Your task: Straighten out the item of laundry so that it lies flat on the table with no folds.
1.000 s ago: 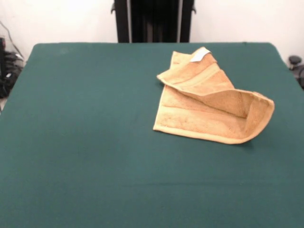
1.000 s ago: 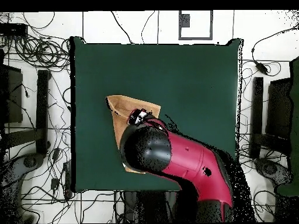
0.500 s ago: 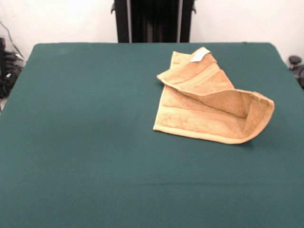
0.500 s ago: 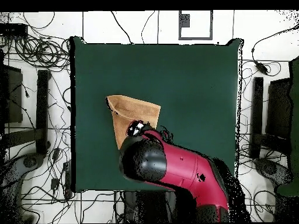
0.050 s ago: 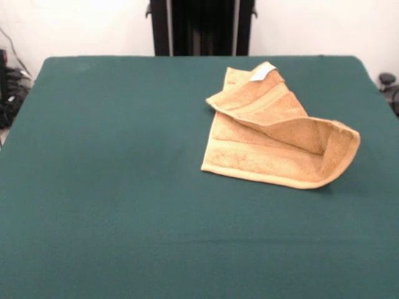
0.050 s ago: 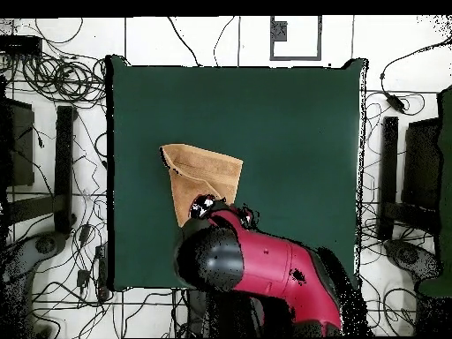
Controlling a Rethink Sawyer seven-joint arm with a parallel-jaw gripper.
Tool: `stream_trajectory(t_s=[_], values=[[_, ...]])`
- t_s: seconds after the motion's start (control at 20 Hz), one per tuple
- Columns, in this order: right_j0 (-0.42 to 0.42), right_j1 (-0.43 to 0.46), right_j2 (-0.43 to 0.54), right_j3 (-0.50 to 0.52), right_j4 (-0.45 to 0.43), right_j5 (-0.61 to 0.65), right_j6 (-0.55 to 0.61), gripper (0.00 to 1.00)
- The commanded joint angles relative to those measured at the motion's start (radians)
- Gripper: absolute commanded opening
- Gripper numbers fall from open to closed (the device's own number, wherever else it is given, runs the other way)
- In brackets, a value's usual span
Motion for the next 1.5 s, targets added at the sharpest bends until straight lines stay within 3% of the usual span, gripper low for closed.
stream_trajectory(t_s=[0.05,0.45,0.95,1.5], values=[[0.014,0.076,0.124,0.136,-0.073,-0.085,0.0,1.0],[-0.012,0.118,0.136,0.179,-0.117,-0.19,0.032,1.0],[0.014,0.114,0.089,0.198,-0.151,-0.186,0.067,1.0],[-0.025,0.231,0.11,0.243,-0.204,-0.407,0.11,1.0]])
